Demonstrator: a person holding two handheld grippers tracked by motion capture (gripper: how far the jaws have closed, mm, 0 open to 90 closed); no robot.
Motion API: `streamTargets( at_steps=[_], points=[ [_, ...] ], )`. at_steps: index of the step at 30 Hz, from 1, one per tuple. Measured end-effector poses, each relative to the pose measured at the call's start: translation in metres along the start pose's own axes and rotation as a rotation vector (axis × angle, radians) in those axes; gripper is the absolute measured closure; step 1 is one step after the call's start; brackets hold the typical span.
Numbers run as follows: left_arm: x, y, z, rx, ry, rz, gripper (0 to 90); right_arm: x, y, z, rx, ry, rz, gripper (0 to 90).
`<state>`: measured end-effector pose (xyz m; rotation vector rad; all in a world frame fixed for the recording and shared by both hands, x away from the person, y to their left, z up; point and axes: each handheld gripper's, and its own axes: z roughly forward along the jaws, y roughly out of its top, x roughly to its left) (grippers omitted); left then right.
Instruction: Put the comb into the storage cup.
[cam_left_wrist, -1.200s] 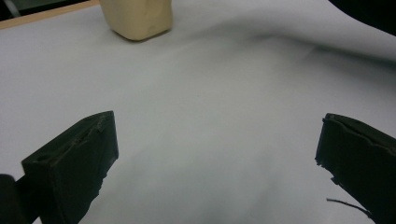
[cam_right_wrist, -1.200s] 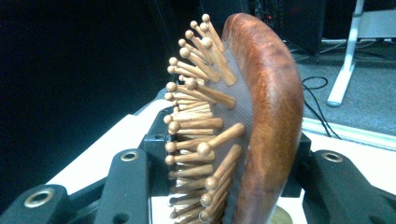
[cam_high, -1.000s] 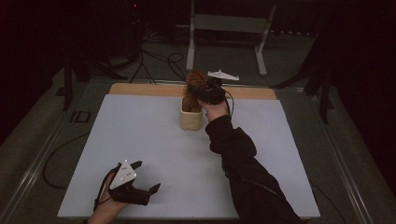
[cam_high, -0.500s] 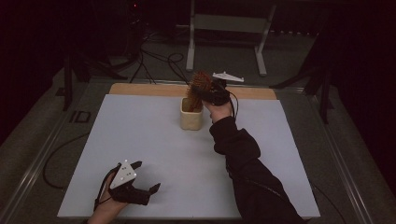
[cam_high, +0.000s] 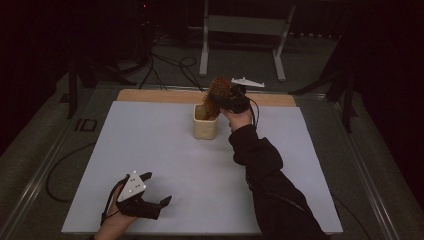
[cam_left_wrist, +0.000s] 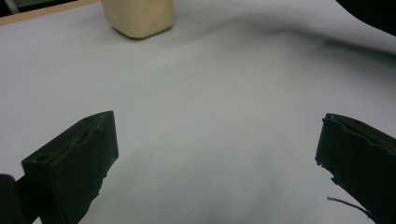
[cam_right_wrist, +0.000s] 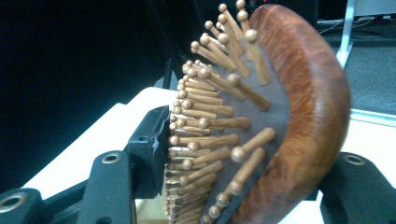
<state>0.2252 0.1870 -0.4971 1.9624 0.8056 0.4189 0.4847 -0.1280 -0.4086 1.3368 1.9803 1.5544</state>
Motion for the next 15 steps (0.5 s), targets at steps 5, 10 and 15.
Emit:
streamTargets(
  at_steps=[5, 10, 15],
  points=[
    [0.0006, 0.0002, -0.0003, -0.002, 0.001, 0.002, 0.0, 0.0004, 0.0021, -0.0005, 0.014, 0.023, -0.028, 30.2],
    [-0.0001, 0.0005, 0.0001, -0.001, 0.001, 0.002, 0.0, 0.0003, 0.0048, -0.0027, 0.050, 0.044, -0.068, 11.5],
    [-0.0001, 0.0006, -0.0002, -0.001, 0.000, 0.003, 0.0, -0.0048, 0.0060, -0.0087, 0.070, 0.040, -0.111, 9.0]
  ],
)
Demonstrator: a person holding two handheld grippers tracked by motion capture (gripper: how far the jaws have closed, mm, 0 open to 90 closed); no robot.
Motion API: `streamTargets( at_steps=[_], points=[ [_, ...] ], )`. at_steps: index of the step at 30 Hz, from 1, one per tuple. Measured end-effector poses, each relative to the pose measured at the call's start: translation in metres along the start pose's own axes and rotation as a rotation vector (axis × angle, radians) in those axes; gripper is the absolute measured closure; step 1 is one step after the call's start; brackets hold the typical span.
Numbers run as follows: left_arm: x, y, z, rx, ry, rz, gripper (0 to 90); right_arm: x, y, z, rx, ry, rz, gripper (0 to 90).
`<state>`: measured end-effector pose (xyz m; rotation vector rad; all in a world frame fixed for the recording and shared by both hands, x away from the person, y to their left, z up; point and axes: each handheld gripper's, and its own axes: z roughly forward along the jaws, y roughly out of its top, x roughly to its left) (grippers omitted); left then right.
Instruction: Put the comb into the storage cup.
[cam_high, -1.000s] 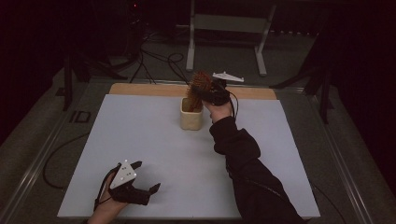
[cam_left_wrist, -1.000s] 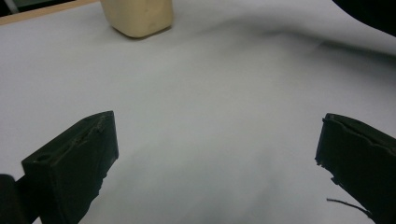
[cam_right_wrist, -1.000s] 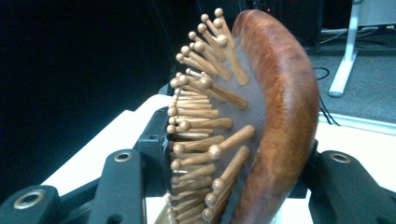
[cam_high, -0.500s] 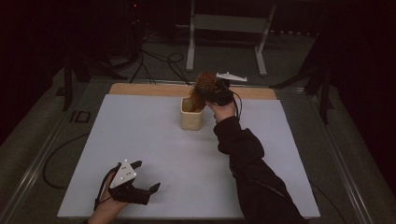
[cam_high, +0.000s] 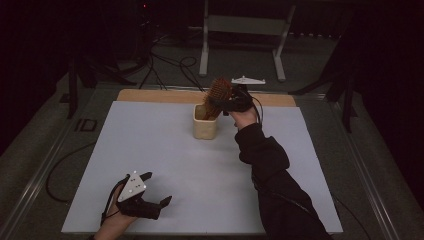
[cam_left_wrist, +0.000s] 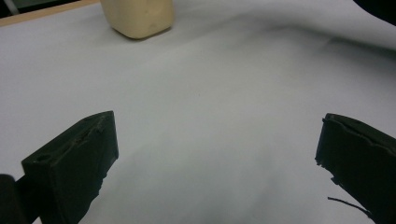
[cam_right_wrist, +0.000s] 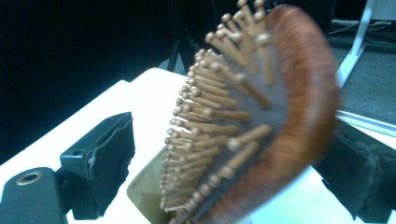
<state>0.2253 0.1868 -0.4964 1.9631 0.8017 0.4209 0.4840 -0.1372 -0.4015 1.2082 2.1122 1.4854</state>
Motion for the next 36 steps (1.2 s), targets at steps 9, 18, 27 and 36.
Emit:
streamTargets(
  at_steps=[9, 18, 27, 36],
  points=[
    [-0.001, 0.000, 0.000, 0.002, -0.005, 0.000, 0.0, -0.008, 0.000, -0.023, 0.007, -0.018, -0.047, 8.9],
    [-0.003, 0.000, 0.000, 0.000, -0.005, 0.002, 0.0, -0.011, -0.003, -0.042, 0.032, -0.033, -0.067, 8.9],
    [-0.003, 0.001, 0.000, -0.001, -0.011, 0.000, 0.0, -0.016, -0.018, -0.061, 0.042, -0.045, -0.072, 8.9],
    [-0.002, 0.001, 0.000, -0.001, -0.011, 0.002, 0.0, -0.022, -0.037, -0.074, 0.045, -0.043, -0.056, 8.9]
  ],
)
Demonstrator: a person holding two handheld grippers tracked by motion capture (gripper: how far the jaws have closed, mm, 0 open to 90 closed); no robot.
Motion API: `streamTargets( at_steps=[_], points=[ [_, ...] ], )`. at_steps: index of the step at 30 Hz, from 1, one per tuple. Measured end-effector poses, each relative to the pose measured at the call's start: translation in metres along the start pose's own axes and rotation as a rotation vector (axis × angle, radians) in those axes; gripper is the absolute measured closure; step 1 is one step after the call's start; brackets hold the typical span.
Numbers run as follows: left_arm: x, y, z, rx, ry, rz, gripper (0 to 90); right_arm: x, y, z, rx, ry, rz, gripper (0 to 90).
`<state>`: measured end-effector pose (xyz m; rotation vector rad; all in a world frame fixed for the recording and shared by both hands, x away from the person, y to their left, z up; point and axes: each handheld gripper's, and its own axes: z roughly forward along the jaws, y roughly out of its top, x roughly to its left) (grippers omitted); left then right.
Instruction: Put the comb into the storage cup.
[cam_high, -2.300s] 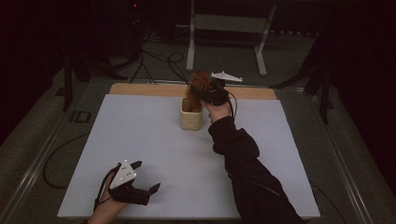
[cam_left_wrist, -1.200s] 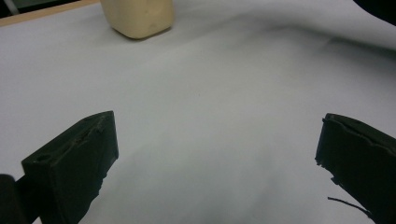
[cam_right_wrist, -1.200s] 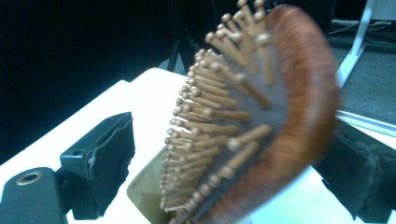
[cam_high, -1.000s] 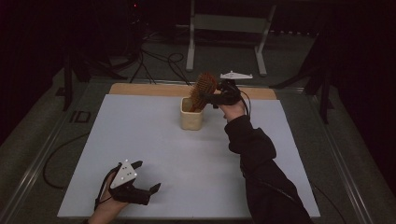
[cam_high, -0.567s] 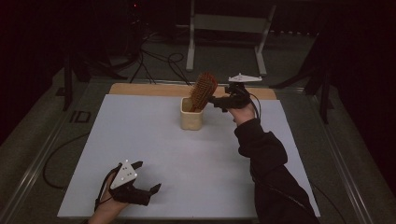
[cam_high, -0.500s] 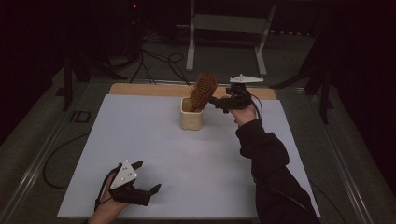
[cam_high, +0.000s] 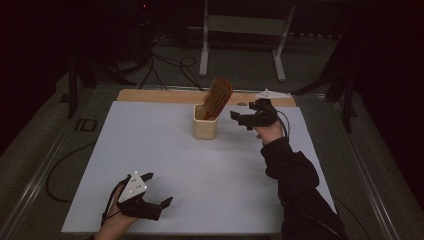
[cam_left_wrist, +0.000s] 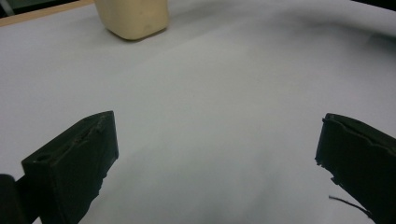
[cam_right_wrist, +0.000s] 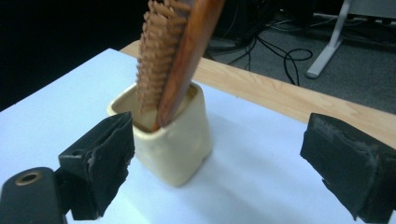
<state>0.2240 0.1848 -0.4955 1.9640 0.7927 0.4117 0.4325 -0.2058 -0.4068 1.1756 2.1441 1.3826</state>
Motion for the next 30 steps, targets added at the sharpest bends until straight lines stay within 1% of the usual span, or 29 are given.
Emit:
streamTargets(
  at_steps=[1, 6, 7, 12, 15, 16, 17, 19, 22, 24, 25, 30],
  points=[
    [0.000, 0.000, 0.000, 0.001, -0.003, 0.004, 0.0, -0.001, -0.005, -0.003, 0.003, -0.001, -0.004, 8.9],
    [-0.001, 0.000, 0.001, 0.005, -0.005, 0.006, 0.0, -0.002, -0.016, -0.010, 0.013, 0.003, -0.001, 8.9],
    [-0.001, 0.001, 0.001, 0.004, -0.006, 0.006, 0.0, -0.002, -0.024, -0.014, 0.017, 0.011, -0.004, 8.9],
    [0.000, 0.000, 0.001, 0.004, -0.010, 0.004, 0.0, 0.000, -0.041, -0.023, 0.022, 0.024, -0.012, 8.9],
    [-0.001, 0.001, 0.001, 0.004, -0.010, 0.007, 0.0, 0.002, -0.052, -0.027, 0.032, 0.024, -0.019, 8.9],
    [-0.001, 0.001, 0.001, 0.002, -0.008, 0.009, 0.0, 0.003, -0.055, -0.028, 0.036, 0.031, -0.026, 8.9],
    [-0.001, 0.001, 0.001, 0.002, -0.008, 0.009, 0.0, 0.003, -0.055, -0.028, 0.036, 0.031, -0.026, 8.9],
    [-0.001, 0.001, 0.001, 0.002, -0.009, 0.007, 0.0, 0.006, -0.062, -0.031, 0.045, 0.028, -0.033, 8.9],
    [-0.001, 0.001, 0.001, 0.003, -0.010, 0.008, 0.0, 0.008, -0.074, -0.036, 0.043, 0.036, -0.044, 8.9],
    [-0.001, 0.001, 0.001, 0.002, -0.009, 0.008, 0.0, 0.010, -0.082, -0.040, 0.046, 0.050, -0.043, 8.9],
    [-0.001, 0.001, 0.001, 0.002, -0.008, 0.009, 0.0, 0.011, -0.086, -0.042, 0.046, 0.044, -0.049, 8.9],
    [-0.001, 0.001, 0.001, 0.001, -0.011, 0.008, 0.0, 0.015, -0.103, -0.052, 0.049, 0.050, -0.063, 8.9]
  ],
)
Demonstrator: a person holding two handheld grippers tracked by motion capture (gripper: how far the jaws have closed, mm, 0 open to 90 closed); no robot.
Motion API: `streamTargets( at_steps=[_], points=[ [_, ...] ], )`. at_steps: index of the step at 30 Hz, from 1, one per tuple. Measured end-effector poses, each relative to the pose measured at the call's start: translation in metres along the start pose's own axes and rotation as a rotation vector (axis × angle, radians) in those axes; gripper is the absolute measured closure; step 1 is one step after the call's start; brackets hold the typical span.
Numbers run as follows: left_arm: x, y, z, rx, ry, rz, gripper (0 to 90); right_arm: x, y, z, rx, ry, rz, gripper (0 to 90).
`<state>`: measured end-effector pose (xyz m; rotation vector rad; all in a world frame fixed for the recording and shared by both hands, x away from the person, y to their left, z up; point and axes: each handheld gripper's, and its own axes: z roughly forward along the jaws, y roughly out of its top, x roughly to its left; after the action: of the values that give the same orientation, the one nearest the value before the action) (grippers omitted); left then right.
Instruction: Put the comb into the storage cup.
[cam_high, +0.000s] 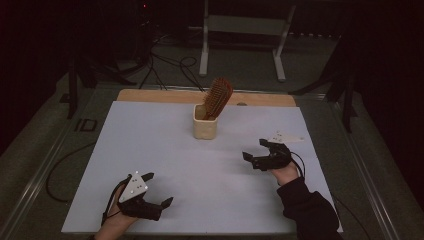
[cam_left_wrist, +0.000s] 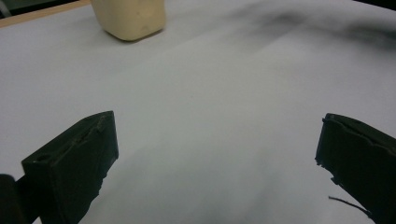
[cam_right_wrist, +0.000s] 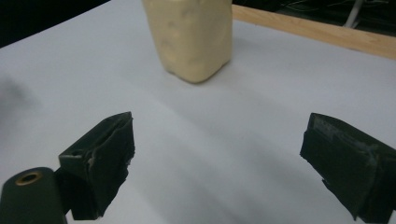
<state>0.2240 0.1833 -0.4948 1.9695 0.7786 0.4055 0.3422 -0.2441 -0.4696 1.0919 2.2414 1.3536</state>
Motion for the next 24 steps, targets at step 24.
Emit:
streamTargets(
  at_steps=[24],
  points=[
    [-0.001, 0.000, 0.001, 0.005, -0.004, 0.008, 0.0, 0.012, -0.064, -0.044, 0.036, -0.040, -0.111, 8.9]
  ],
)
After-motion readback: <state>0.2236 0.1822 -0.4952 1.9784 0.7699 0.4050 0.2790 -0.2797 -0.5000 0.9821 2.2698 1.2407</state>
